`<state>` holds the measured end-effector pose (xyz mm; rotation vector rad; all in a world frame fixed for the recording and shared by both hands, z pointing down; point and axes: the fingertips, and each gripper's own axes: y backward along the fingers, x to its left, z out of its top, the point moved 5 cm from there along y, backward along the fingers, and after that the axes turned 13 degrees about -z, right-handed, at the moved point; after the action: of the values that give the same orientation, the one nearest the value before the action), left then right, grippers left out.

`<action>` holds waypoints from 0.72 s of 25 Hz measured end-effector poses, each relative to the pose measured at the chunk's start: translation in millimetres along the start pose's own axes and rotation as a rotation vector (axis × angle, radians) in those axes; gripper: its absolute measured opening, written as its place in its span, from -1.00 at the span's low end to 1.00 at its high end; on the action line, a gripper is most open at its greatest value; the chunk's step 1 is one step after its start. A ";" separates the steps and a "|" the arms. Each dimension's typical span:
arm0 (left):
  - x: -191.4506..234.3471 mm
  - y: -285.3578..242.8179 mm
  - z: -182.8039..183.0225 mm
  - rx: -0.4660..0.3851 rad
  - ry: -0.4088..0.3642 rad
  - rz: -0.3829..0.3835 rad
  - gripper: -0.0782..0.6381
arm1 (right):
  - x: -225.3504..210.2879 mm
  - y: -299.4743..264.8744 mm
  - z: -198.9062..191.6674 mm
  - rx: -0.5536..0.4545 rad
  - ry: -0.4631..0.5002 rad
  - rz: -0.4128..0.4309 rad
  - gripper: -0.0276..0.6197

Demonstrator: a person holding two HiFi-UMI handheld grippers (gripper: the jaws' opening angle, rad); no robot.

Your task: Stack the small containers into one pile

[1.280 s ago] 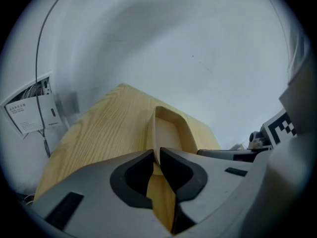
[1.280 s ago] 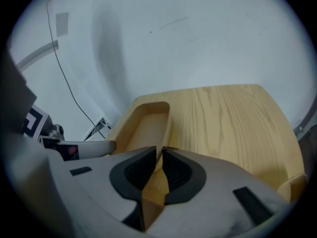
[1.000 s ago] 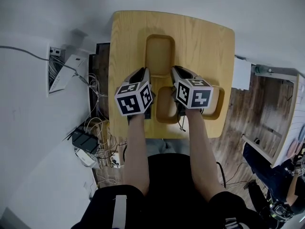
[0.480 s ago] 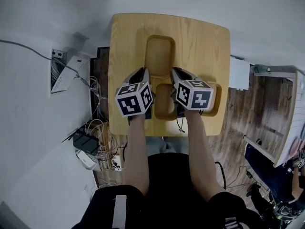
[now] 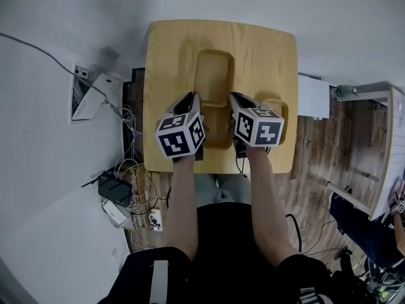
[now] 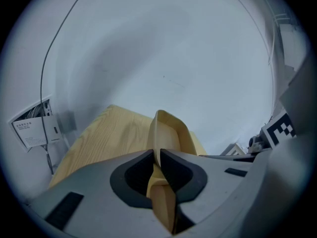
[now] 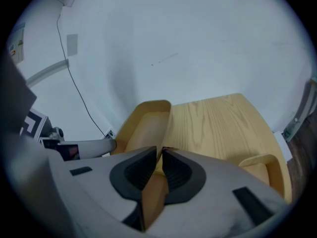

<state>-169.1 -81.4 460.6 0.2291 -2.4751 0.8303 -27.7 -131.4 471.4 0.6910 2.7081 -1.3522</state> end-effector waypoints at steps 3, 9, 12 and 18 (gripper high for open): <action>-12.7 11.5 -12.0 -0.008 -0.008 -0.004 -0.65 | -4.3 16.0 -12.7 -0.006 -0.002 0.000 -0.79; -25.5 30.5 -42.6 -0.004 0.001 0.000 -0.64 | -8.6 35.6 -40.5 0.004 0.010 0.001 -0.79; -26.8 37.5 -55.4 -0.008 0.012 0.014 -0.64 | -7.8 42.3 -53.3 0.013 0.022 0.004 -0.79; -32.6 47.7 -87.2 0.013 0.034 0.023 -0.64 | -12.9 54.6 -79.9 0.036 0.042 -0.001 -0.79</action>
<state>-119.7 9.0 478.3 0.1901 -2.4453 0.8529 18.9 -46.4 482.8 0.7293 2.7229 -1.4054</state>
